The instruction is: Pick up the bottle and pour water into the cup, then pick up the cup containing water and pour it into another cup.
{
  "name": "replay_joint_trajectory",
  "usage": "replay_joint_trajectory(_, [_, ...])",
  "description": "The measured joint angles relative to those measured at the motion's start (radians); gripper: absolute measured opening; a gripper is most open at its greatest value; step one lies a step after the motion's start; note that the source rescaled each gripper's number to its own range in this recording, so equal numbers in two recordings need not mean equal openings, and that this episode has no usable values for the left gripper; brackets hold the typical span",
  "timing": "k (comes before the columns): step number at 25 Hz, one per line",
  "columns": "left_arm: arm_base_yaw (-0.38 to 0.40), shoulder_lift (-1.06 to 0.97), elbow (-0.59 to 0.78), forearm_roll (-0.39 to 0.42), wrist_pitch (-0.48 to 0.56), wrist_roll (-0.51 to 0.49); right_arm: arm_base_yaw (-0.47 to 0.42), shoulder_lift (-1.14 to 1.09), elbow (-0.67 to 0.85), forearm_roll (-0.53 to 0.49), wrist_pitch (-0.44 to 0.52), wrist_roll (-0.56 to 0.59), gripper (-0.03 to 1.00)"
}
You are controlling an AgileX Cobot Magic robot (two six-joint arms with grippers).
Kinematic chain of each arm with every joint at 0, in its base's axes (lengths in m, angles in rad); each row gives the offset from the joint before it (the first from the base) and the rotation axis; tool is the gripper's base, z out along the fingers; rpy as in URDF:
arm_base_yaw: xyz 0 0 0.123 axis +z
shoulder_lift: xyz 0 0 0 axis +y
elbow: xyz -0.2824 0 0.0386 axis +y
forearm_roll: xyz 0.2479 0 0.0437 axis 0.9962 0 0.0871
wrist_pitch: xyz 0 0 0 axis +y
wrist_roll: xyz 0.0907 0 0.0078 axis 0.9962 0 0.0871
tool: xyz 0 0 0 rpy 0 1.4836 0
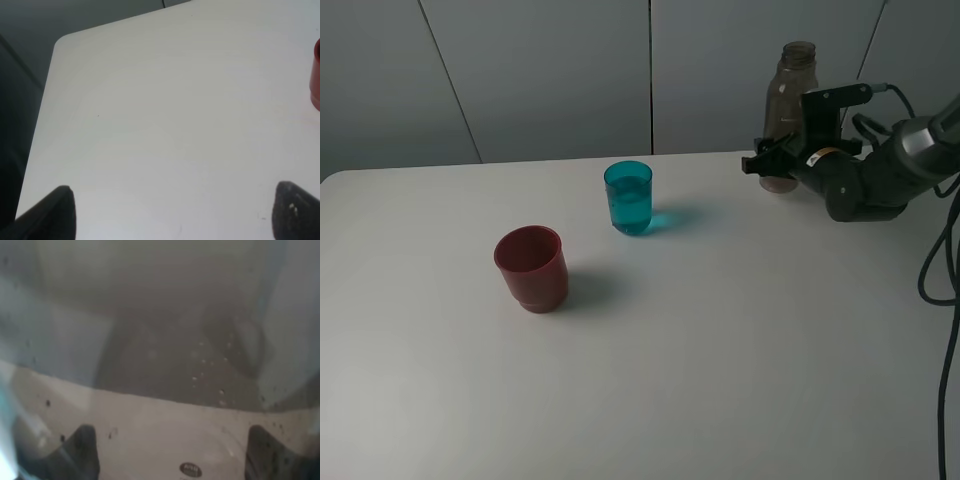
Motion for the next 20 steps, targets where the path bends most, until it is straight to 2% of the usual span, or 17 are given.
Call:
replay_joint_trajectory(8, [0.000,0.000,0.000,0.000,0.000,0.000,-0.016,0.030,-0.012,0.002,-0.004,0.086,0.00])
replay_joint_trajectory(20, [0.000,0.000,0.000,0.000,0.000,0.000,-0.016,0.073,-0.060,-0.007,0.031,0.117,0.00])
